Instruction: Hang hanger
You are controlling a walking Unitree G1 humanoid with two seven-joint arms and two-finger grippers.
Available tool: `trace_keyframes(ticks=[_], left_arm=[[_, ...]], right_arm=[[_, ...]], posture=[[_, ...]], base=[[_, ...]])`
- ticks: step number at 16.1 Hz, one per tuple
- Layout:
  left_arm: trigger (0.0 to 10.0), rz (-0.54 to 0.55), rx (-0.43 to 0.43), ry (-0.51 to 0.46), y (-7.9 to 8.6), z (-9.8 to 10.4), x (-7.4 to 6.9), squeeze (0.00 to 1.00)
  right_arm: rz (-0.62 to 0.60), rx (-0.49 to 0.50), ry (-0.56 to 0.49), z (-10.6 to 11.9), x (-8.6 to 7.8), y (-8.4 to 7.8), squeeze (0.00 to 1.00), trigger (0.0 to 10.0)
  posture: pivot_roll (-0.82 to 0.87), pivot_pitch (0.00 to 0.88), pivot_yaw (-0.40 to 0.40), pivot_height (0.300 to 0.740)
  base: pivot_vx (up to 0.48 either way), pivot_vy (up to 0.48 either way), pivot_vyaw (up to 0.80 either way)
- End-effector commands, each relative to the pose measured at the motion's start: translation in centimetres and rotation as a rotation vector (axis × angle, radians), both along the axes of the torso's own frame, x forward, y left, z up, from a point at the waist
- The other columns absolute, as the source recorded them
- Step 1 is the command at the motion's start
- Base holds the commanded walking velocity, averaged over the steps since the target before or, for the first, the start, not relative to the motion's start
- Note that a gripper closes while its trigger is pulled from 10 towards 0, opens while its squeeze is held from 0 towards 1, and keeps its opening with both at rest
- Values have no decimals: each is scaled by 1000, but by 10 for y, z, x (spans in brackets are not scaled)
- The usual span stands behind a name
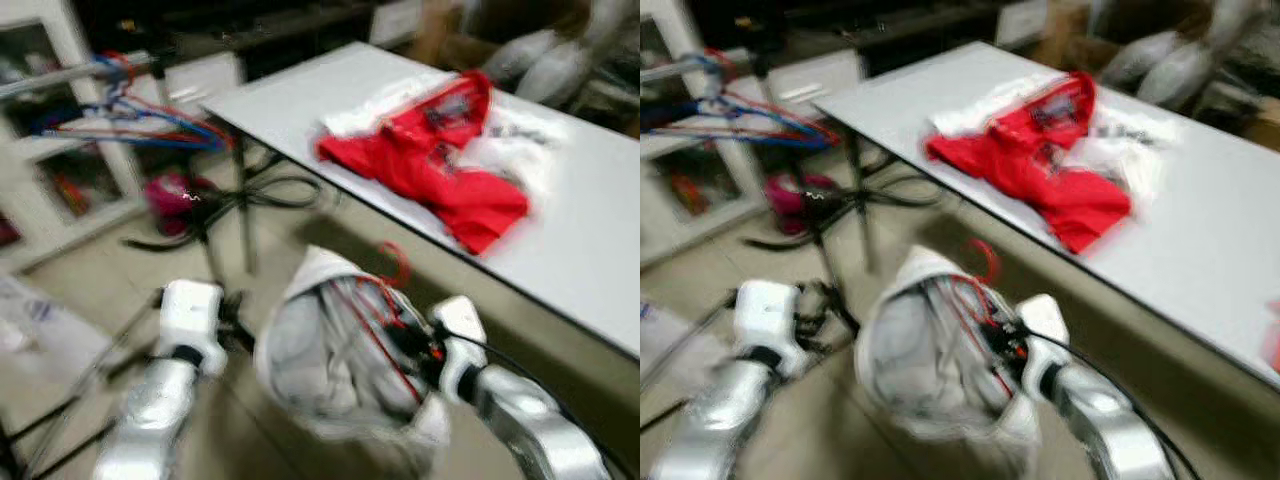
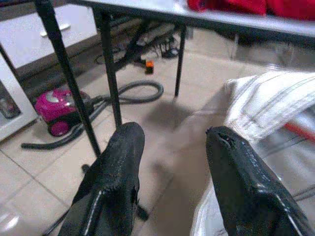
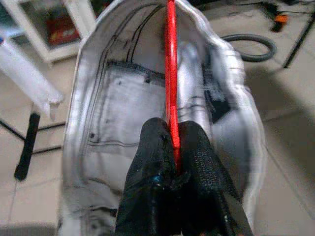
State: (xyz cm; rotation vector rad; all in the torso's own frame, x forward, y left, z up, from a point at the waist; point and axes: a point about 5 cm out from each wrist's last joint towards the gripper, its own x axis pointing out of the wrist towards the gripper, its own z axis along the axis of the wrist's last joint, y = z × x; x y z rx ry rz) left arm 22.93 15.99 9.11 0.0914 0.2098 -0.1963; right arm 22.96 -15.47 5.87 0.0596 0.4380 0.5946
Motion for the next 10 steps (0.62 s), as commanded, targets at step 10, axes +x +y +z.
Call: trace_keyframes(ticks=[10], left_arm=[[10000, 7, 55, -24, 10, 10, -3, 0]], right_arm=[[81, 60, -179, 37, 16, 14, 0, 10000]], posture=[[180, 16, -54, 740]], base=[[453, 0, 800]])
